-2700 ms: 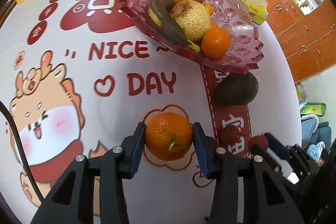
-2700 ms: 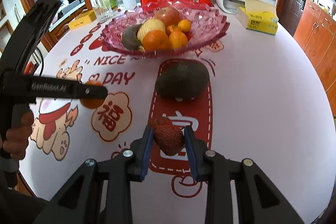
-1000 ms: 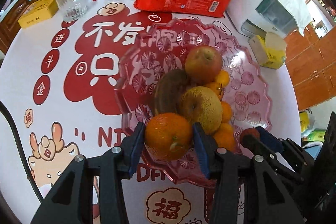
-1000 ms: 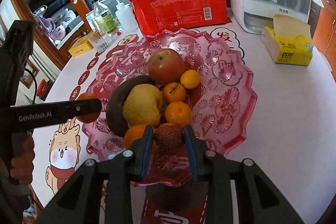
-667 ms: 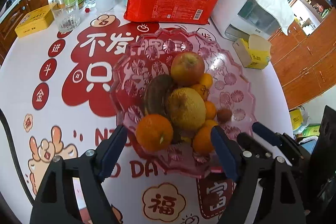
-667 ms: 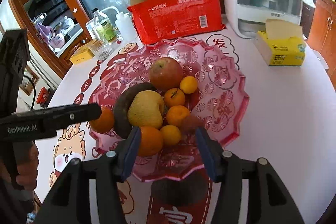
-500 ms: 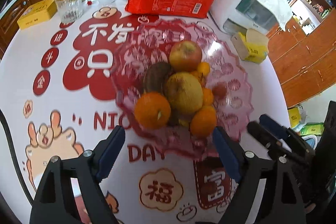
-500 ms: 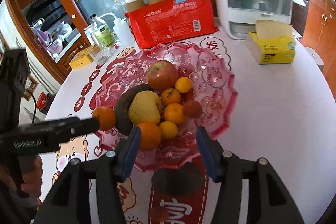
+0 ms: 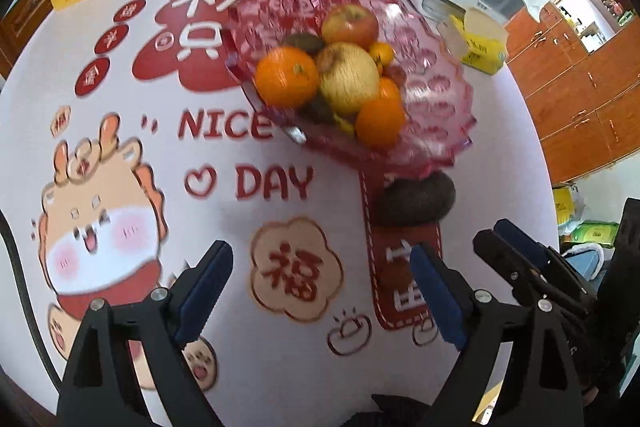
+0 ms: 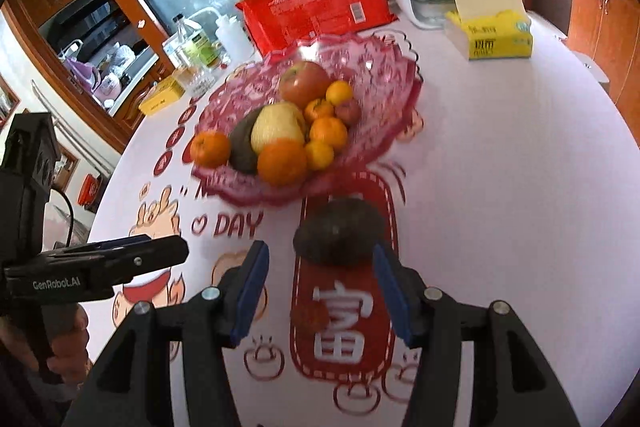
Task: Organize fruits
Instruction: 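Move the left tool to the dark avocado while the right tool reaches the last lychee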
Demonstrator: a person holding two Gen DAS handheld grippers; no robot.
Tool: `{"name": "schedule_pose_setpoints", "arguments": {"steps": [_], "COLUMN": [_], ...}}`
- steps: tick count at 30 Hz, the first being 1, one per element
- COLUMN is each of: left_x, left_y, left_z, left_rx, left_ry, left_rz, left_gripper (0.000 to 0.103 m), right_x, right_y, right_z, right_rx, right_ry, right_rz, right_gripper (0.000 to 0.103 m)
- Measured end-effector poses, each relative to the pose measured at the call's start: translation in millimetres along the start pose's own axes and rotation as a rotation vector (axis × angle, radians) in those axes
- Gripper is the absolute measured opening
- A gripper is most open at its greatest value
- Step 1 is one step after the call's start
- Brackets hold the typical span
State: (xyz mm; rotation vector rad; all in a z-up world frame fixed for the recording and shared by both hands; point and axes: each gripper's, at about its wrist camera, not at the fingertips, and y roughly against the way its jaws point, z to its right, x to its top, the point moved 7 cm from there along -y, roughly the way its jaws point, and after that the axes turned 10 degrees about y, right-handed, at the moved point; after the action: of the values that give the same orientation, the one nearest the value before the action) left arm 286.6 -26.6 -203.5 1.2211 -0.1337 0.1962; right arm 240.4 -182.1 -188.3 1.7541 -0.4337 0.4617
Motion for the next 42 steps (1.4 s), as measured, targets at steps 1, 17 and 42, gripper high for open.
{"name": "schedule_pose_setpoints", "arguments": {"steps": [1,17,42], "left_x": [-4,-29,6], "left_y": [0,-11,-84], "left_z": [1,31,73], "left_rx": [-0.003,0.015,-0.149], "left_ry": [0.001,0.037,-0.087], "left_rz": [-0.005,-0.031,-0.128], "left_gripper": [0.09,0.09,0.098], "right_x": [-4,-50,-74], "right_y": [2,3,-47], "right_z": [-1,12,-23], "right_rx": [0.003,0.062,0.055], "right_ry": [0.004,0.178,0.288], "right_rz": [-0.004,-0.032,0.019], "right_gripper": [0.055,0.056,0.055]}}
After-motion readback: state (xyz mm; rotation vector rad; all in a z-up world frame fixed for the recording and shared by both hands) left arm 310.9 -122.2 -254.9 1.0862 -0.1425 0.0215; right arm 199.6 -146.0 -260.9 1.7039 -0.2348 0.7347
